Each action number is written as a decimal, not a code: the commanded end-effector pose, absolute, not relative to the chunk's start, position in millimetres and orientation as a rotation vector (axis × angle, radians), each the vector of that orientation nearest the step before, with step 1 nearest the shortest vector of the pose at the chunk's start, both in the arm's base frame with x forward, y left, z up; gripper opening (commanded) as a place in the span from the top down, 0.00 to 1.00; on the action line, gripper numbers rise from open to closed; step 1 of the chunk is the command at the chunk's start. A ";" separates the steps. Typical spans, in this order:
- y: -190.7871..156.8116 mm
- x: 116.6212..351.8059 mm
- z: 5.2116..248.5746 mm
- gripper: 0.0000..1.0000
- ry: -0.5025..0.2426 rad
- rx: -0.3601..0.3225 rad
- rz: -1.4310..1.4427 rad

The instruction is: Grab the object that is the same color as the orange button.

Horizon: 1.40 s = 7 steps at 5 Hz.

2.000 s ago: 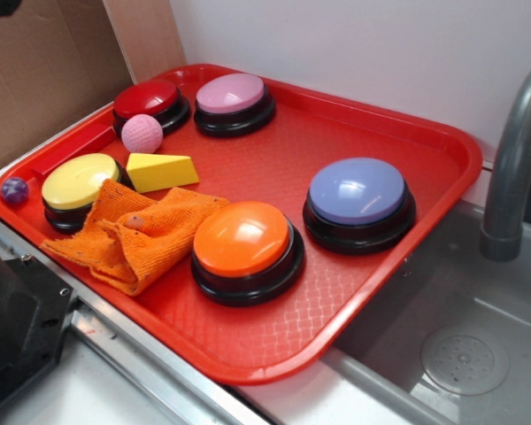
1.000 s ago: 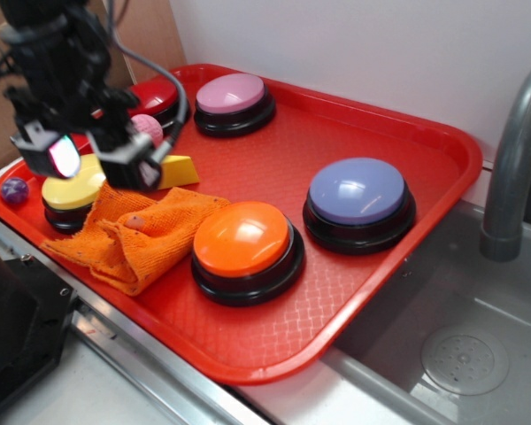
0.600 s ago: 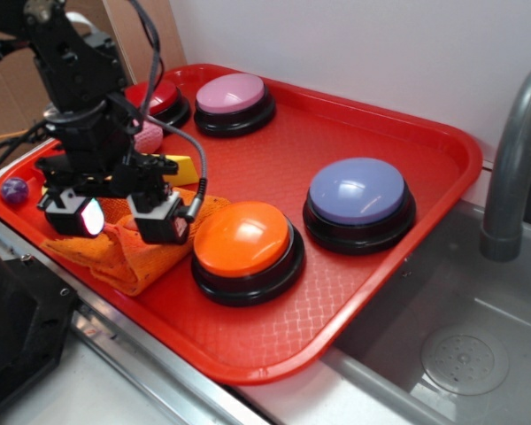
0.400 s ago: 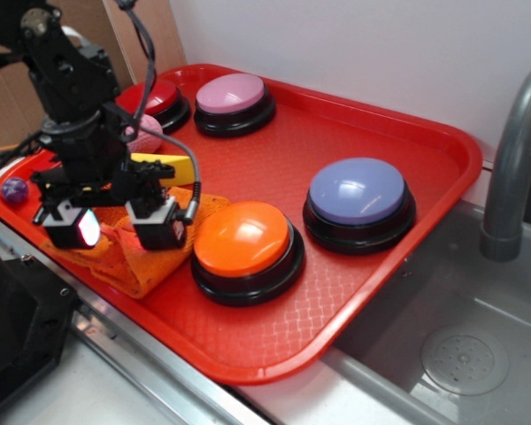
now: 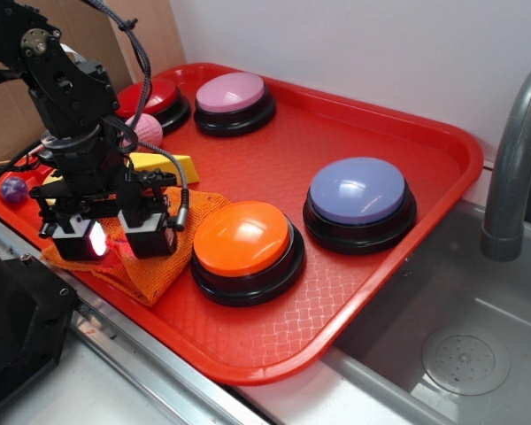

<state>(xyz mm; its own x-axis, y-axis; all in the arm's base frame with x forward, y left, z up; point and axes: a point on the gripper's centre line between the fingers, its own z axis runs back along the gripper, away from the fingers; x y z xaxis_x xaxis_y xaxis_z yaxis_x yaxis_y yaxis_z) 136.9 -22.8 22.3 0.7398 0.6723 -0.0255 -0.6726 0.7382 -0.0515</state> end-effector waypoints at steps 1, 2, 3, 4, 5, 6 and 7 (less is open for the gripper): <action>-24.2 149.0 21.0 1.00 -0.021 -0.040 0.692; -23.0 151.5 18.6 1.00 -0.016 -0.022 0.671; -19.7 158.5 36.4 1.00 -0.056 -0.013 0.614; -14.8 171.3 62.1 1.00 -0.040 0.071 0.521; -12.1 187.0 95.2 1.00 -0.056 0.100 0.354; -14.0 205.6 130.5 1.00 -0.058 0.089 0.224; -12.2 219.8 174.0 1.00 -0.084 0.058 0.162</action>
<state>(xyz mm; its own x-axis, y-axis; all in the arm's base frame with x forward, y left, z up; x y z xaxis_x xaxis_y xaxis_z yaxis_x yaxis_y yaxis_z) 214.7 -11.1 162.2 0.9855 0.1633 0.0453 -0.1660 0.9841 0.0638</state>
